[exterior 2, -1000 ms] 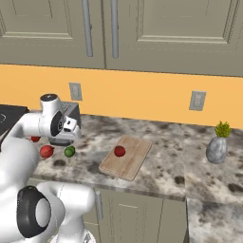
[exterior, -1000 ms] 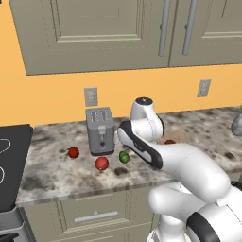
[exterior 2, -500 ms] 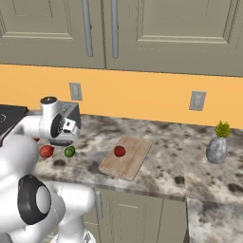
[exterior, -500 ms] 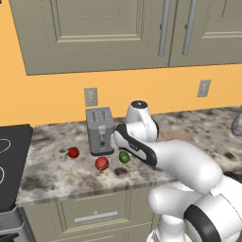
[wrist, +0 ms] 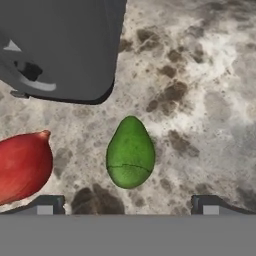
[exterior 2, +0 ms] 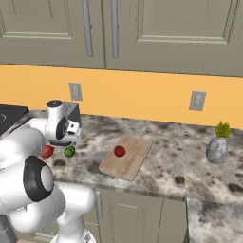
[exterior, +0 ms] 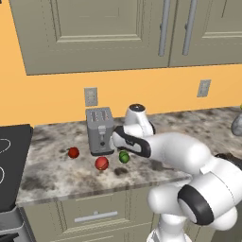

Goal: Place the avocado, onion, tomato, and bell pepper on the cutting board.

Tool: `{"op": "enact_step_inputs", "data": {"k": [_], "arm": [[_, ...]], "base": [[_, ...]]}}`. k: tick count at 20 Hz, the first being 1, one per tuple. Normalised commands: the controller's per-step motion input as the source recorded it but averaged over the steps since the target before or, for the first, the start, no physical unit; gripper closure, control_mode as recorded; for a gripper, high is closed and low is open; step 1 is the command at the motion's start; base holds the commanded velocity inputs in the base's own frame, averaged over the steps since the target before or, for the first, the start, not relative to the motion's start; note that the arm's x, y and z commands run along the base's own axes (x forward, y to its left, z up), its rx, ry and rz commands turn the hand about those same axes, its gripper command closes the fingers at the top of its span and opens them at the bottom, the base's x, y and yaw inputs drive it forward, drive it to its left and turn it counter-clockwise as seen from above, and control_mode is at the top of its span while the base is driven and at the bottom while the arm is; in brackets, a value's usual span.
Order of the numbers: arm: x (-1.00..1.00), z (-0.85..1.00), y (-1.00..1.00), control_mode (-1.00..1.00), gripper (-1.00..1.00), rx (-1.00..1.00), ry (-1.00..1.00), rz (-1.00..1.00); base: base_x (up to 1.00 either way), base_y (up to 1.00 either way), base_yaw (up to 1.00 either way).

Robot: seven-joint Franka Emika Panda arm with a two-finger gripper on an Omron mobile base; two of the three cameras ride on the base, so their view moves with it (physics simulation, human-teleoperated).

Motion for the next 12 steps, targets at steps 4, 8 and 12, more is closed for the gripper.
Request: {"op": "enact_step_inputs", "data": {"k": [4,8,12], "arm": [[0.14,-0.24,0.05,-1.00,-1.00,0.00,0.04,0.00],[0.10,-0.29,0.10,-1.00,-1.00,0.00,0.04,0.00],[0.03,-0.30,0.01,-1.00,-1.00,0.00,0.01,0.00]], "base": [[0.00,0.00,0.00],[0.00,0.00,0.00],[0.00,0.00,0.00]]}}
